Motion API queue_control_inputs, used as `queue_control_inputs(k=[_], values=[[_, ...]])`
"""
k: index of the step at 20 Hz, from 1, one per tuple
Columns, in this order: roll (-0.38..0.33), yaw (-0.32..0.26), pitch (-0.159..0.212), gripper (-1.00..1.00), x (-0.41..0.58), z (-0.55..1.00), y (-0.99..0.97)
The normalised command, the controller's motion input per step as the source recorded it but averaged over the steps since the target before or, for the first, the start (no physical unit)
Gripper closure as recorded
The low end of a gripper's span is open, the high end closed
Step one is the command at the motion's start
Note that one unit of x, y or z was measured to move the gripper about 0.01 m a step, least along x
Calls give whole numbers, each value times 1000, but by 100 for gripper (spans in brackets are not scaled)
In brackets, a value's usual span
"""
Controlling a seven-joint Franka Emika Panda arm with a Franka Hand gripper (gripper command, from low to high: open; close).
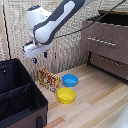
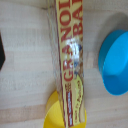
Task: Locate and clasp the grip of the topmost drawer. Steadily and circumspectly yank the drawer open. Discover and seize the nutrition bar using your clamp. Deposit the nutrition bar in the accessible drawer. Unclench the nutrition bar.
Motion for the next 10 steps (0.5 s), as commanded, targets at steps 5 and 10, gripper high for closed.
queue_control_inputs(k=[5, 10], values=[[76, -39, 96, -100, 117, -264, 0], [13, -30, 72, -100, 2, -237, 0]])
